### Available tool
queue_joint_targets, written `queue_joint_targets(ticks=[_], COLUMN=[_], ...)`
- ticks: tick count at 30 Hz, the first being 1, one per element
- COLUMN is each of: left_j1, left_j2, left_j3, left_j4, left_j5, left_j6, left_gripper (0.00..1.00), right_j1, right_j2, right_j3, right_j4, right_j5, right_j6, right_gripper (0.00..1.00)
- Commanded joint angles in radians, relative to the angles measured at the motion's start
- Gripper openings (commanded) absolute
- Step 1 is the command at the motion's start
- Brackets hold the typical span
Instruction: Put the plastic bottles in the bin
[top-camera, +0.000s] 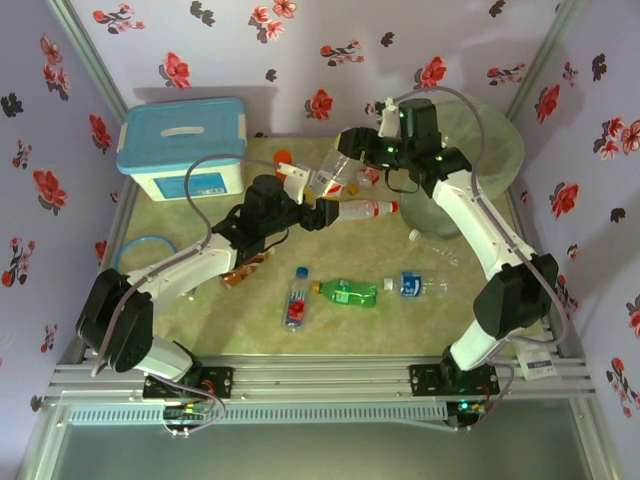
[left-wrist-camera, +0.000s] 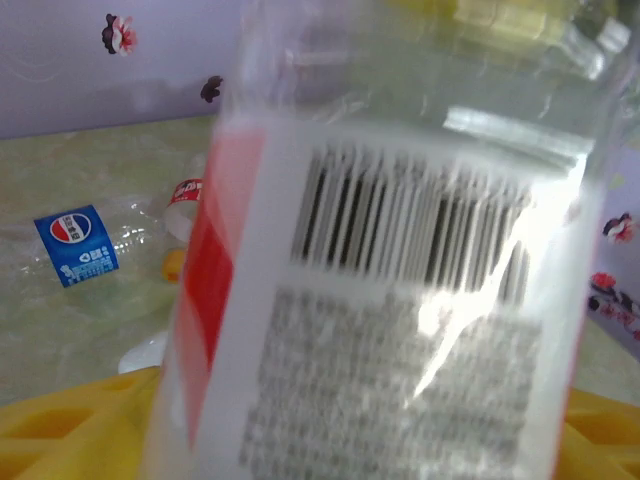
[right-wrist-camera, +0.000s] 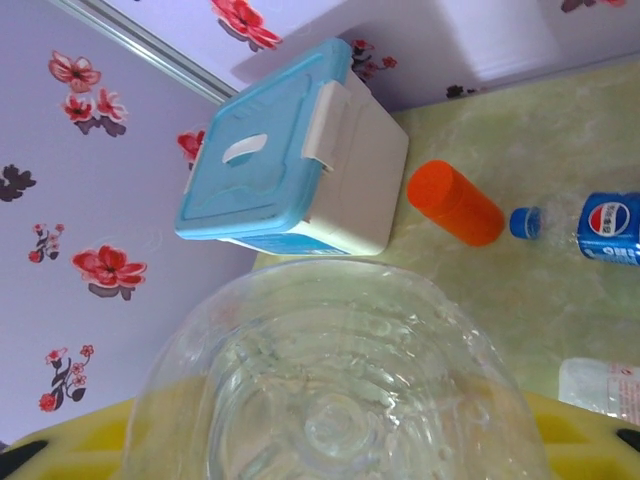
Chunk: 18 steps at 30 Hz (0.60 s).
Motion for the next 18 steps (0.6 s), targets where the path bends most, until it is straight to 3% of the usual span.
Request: queue_joint_targets(ticks=[1, 3, 12, 18], left_j1=[0.005, 0.015, 0.037, 0.066], left_j2=[-0.05, -0.077, -0.21, -0.266], left_j3=[-0.027, -0.045, -0.174, -0.27], left_j4=[0.031, 0.027, -0.114, -0.117], left_j5=[0.004, -0.001, -0.045, -0.085], left_j6=[-0.011, -0.023, -0.043, -0.1], left_gripper=[0.93, 0.99, 1.0, 1.0], right_j1=[-0.017, -0.039, -0.24, -0.313], right_j2=[0.007, 0.005, -0.048, -0.165], right_j3=[0.091, 0.135, 0.366, 0.27], right_j4=[-0.004, -0.019, -0.21, -0.164], right_j5=[0.014, 0.032, 0.251, 0.517], right_j6=[-0.031, -0.051, -0.224, -0.297], right_gripper=[0.47, 0.45, 0.42, 0.38])
